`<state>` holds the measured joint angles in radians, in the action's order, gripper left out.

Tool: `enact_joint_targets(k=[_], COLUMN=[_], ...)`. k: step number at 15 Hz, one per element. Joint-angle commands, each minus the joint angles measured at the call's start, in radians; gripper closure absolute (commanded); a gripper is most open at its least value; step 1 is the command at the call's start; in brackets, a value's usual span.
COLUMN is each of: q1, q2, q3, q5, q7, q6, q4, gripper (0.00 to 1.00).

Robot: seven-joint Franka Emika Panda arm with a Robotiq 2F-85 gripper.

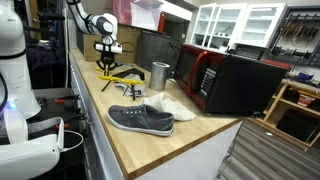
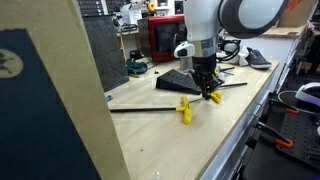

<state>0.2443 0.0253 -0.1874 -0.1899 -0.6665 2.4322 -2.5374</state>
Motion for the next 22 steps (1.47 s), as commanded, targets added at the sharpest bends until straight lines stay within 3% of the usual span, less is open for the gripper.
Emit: enact_joint_targets(k=[1,13,22], q1=[-0.016,0.006,-0.004], q2=[-0.013,-0.105,-0.288], q3=[-0.009,-0.035,-0.021], q5=[-0.037,0.064,-0.025], q7=[0.060,0.015,0.066], q6=[-0.015,-0.053,-0.248], q4=[-0.016,0.000,0.012], gripper=[1.00,0.99,0.99])
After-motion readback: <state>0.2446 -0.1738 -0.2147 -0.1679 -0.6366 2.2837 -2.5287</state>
